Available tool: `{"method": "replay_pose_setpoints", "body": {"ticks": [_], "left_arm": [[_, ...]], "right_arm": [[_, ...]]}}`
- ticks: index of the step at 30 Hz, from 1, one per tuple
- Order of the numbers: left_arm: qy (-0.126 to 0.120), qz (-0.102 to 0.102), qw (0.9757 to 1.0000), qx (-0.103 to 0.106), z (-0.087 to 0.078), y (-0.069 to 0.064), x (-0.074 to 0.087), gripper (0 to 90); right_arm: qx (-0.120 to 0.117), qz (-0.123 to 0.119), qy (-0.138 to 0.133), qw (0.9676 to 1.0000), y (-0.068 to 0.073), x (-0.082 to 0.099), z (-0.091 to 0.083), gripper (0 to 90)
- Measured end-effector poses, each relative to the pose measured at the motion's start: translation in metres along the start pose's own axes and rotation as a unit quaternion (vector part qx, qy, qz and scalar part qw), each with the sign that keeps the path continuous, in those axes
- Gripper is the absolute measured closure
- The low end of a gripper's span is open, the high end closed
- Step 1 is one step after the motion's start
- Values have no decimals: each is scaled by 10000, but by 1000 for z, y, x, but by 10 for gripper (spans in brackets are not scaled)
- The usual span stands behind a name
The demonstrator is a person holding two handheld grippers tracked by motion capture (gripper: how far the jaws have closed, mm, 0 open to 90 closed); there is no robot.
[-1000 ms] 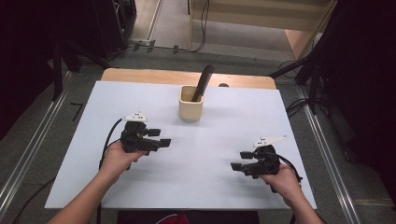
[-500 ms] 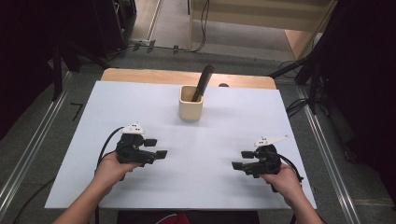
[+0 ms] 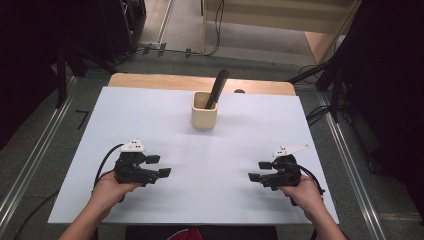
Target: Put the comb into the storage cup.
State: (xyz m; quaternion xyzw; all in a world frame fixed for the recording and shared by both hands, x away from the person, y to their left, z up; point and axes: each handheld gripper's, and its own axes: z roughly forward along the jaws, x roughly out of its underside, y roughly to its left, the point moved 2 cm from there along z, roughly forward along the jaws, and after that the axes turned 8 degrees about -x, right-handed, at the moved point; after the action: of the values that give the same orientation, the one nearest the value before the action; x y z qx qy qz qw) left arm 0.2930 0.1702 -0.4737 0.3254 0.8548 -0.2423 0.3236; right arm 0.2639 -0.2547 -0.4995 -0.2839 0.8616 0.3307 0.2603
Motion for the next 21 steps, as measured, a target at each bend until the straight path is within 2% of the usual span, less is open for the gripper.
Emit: {"method": "replay_pose_setpoints", "body": {"ticks": [13, 21], "left_arm": [[139, 13, 9998, -135, -14, 6, 14, 302], [186, -7, 9997, -148, -14, 9, 16, 302]], "right_arm": [[46, 8, -18, 10000, -2, 1, -1, 273], [46, 13, -13, 10000, -2, 1, -1, 273]]}}
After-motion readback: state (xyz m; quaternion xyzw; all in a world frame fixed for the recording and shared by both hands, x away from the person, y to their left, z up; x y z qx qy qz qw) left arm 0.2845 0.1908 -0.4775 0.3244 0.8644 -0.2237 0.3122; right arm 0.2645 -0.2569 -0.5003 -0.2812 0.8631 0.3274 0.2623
